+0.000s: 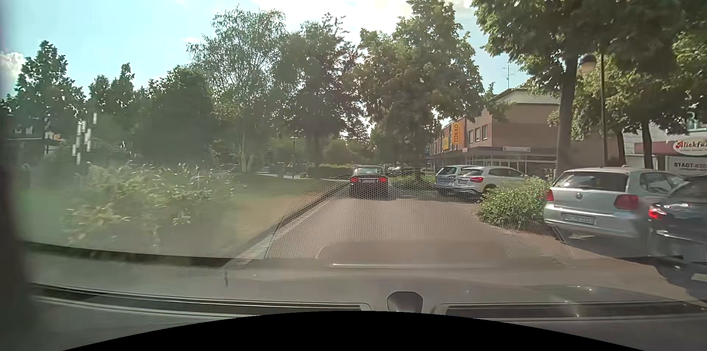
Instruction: Follow the waypoints while adhering to traffic rules and regulations
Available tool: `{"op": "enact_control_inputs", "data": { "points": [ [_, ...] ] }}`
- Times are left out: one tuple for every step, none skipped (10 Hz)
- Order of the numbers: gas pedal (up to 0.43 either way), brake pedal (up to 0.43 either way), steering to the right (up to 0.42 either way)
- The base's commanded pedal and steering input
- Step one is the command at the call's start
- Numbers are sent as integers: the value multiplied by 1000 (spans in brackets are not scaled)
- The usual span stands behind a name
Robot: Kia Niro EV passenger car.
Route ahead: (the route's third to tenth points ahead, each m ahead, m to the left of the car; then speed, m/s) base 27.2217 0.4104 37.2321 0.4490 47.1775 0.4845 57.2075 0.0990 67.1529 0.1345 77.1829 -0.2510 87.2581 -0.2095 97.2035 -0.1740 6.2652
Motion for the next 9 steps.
{"op": "enact_control_inputs", "data": {
  "points": [
    [138, 6, -10],
    [138, 6, -11],
    [138, 6, -11],
    [138, 6, -11],
    [138, 6, -10],
    [138, 6, -9],
    [138, 6, -9],
    [138, 6, -9],
    [138, 6, -8]
  ]
}}
